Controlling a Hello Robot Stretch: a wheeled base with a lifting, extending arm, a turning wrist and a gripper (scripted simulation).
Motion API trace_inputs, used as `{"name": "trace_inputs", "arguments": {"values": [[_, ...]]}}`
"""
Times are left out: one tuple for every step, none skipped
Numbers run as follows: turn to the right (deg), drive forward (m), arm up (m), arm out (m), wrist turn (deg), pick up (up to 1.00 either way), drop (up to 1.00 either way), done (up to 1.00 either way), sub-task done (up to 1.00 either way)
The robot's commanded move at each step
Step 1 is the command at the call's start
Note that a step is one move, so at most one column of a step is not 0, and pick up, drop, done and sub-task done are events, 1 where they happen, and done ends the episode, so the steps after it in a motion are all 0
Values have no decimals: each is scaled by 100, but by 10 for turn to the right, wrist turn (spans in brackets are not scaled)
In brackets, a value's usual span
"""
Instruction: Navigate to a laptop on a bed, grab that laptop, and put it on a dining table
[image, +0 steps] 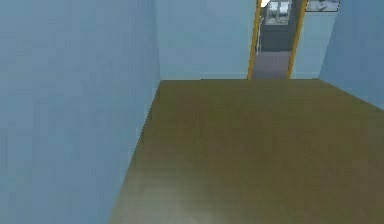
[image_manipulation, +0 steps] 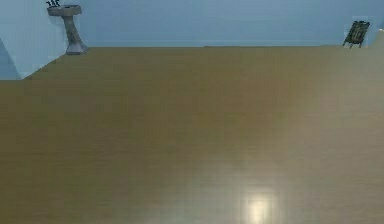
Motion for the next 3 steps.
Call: {"name": "trace_inputs", "arguments": {"values": [[450,0,0,0,0,0,0,0,0],[420,0,0,0,0,0,0,0,0],[0,5,0,0,0,0,0,0,0]]}}
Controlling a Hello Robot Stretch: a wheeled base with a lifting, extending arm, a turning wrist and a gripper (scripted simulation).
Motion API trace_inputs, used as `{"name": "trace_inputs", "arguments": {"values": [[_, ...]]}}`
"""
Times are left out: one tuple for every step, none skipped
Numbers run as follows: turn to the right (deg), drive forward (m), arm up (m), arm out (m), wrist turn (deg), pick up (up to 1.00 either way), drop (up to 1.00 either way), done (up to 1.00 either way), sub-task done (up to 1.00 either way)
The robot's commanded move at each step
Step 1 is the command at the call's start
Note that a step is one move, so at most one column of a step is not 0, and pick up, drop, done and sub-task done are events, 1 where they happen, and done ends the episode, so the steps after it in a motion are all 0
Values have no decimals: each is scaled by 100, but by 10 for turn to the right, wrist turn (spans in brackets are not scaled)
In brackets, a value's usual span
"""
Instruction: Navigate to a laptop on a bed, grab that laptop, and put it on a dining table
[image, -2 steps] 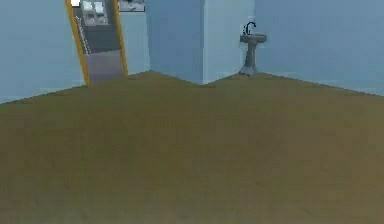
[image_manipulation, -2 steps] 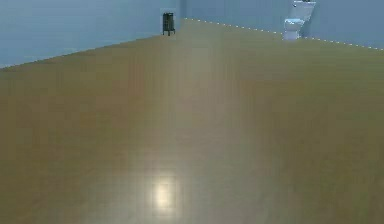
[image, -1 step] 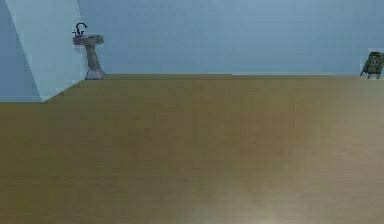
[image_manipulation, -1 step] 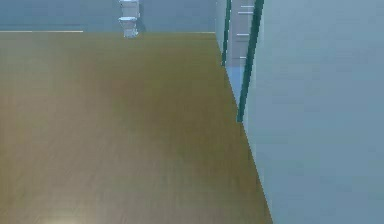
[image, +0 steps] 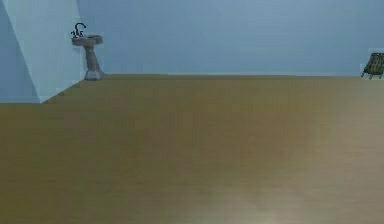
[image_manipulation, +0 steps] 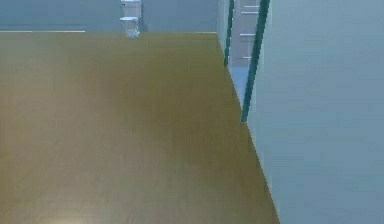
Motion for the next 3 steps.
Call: {"name": "trace_inputs", "arguments": {"values": [[-450,0,0,0,0,0,0,0,0],[-420,0,0,0,0,0,0,0,0],[0,75,0,0,0,0,0,0,0]]}}
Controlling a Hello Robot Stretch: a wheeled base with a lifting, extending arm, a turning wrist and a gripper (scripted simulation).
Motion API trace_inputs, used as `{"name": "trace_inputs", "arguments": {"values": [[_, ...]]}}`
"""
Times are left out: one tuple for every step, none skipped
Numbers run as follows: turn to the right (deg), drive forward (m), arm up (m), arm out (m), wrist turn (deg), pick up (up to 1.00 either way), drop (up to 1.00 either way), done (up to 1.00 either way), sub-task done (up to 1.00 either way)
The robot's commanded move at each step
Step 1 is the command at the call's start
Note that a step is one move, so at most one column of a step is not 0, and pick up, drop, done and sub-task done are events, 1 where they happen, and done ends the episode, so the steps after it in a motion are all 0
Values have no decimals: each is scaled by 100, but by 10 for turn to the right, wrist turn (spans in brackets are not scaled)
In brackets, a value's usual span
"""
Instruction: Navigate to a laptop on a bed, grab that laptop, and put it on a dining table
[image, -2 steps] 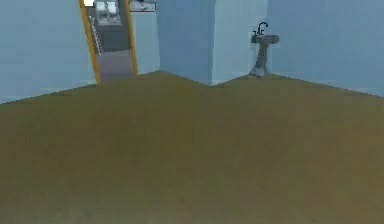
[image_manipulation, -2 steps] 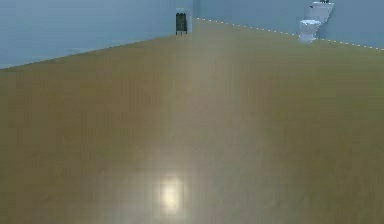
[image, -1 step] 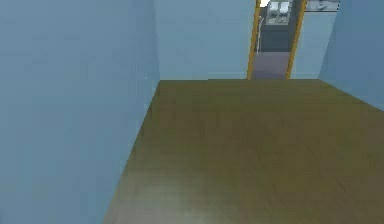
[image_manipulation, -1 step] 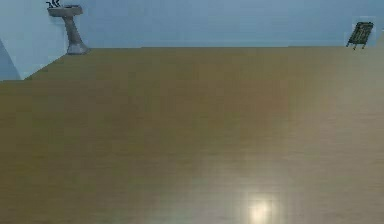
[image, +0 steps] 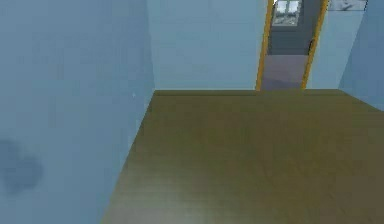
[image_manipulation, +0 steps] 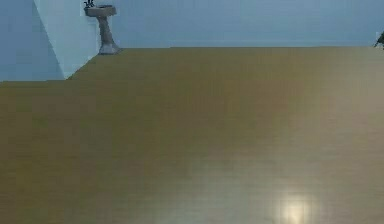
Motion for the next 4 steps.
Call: {"name": "trace_inputs", "arguments": {"values": [[450,0,0,0,0,0,0,0,0],[450,0,0,0,0,0,0,0,0],[450,0,0,0,0,0,0,0,0],[420,0,0,0,0,0,0,0,0]]}}
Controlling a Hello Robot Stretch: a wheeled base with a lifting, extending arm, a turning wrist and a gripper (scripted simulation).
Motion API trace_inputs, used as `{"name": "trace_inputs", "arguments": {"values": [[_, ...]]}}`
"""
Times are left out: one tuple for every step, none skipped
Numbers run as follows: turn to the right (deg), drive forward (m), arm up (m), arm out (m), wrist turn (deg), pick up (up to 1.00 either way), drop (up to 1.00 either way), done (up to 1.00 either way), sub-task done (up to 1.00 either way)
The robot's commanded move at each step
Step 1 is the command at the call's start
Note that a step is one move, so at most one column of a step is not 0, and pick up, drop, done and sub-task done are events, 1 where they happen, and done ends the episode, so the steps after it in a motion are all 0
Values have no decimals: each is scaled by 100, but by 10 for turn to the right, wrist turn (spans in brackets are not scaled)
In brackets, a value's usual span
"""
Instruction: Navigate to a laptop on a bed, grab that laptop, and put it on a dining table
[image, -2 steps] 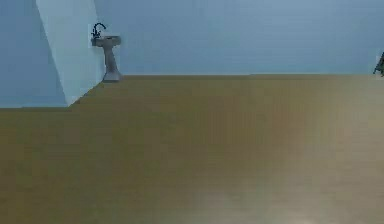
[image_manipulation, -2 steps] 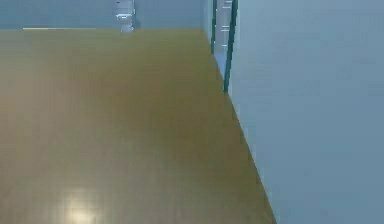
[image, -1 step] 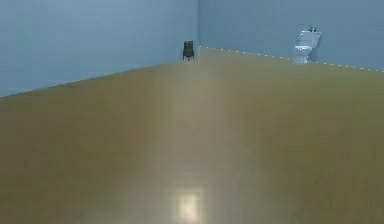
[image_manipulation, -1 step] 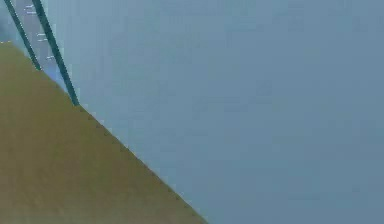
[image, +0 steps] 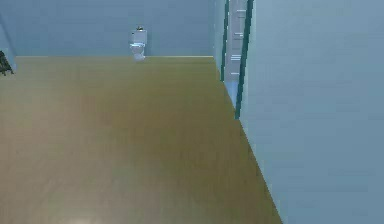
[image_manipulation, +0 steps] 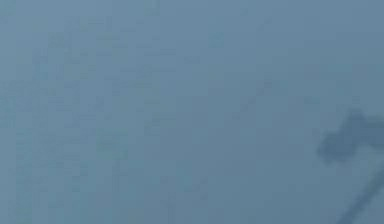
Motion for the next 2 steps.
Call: {"name": "trace_inputs", "arguments": {"values": [[0,100,0,0,0,0,0,0,0],[0,100,0,0,0,0,0,0,0]]}}
